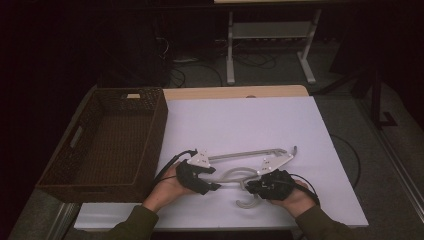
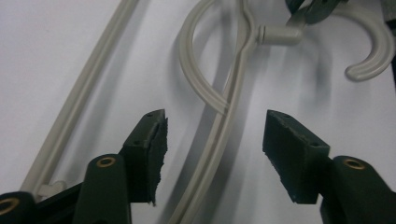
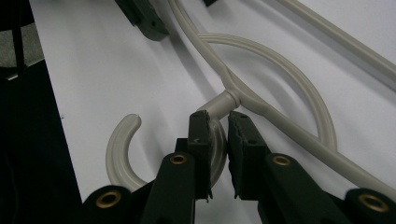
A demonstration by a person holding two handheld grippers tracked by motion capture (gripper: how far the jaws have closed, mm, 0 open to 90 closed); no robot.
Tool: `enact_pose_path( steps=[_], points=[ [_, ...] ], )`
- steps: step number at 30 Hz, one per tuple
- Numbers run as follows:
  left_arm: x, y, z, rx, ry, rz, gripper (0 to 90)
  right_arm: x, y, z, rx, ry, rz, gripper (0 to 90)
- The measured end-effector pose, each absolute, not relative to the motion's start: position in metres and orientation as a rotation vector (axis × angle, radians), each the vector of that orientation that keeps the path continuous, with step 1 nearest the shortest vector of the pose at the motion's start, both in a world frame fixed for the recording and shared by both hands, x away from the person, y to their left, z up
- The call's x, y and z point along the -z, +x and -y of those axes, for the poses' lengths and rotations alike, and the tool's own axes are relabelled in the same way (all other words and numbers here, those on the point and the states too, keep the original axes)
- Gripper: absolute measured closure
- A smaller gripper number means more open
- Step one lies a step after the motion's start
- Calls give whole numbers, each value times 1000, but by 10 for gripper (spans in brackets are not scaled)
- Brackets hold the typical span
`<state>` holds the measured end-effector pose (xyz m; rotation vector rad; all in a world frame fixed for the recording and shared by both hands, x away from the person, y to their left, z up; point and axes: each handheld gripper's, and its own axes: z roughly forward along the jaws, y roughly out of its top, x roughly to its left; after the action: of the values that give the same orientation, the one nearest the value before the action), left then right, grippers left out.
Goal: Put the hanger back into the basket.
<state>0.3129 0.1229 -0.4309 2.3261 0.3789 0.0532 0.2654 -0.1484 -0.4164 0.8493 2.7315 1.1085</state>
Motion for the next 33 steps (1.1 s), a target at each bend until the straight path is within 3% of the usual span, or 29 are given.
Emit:
enact_pose_path(
  steps=[13, 23, 33],
  points=[
    [435, 318, -111, -20, 2411, -316, 634, 411, 266, 149, -1121, 851, -2726, 793],
    [437, 321, -108, -38, 2432, -286, 730, 409, 267, 150, -1136, 834, -2713, 793],
    [436, 320, -109, -36, 2435, -239, 766, 408, 268, 151, -1154, 836, -2711, 792]
  ],
)
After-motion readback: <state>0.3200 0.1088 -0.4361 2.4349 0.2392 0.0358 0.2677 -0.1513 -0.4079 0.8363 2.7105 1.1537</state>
